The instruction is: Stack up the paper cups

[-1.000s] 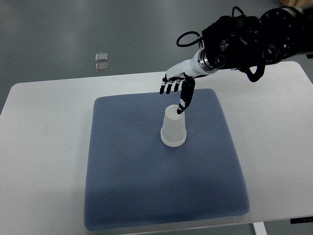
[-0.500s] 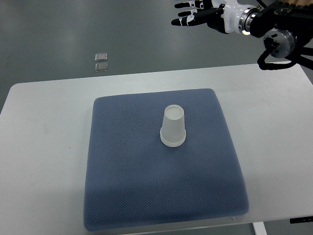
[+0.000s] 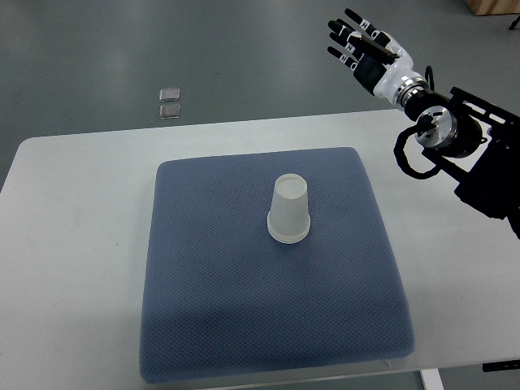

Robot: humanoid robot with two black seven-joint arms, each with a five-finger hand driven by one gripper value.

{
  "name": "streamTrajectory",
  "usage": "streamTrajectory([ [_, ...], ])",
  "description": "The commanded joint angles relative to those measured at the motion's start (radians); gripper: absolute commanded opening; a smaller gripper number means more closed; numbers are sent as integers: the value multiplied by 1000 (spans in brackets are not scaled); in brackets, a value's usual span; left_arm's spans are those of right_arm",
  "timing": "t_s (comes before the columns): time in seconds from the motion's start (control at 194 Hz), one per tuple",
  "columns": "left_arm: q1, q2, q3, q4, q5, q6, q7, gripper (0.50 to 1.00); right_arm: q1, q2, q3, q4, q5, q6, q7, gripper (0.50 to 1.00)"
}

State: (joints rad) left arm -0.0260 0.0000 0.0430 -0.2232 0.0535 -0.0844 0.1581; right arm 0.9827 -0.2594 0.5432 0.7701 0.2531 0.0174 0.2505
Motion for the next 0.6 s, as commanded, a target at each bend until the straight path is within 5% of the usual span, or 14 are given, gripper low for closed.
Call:
streamTrajectory([
  [0.0,0,0,-2,-2,-1,0,0,1000,-59,51,67,-63,0,50,12,901],
  [0.33,0,0,-2,-5,0,-1,0,1000,-150,58,90,-153,0,262,12,901],
  [0.593,0,0,-2,-18,-1,0,0,1000,-167,60,109,-176,2,282,13,926],
])
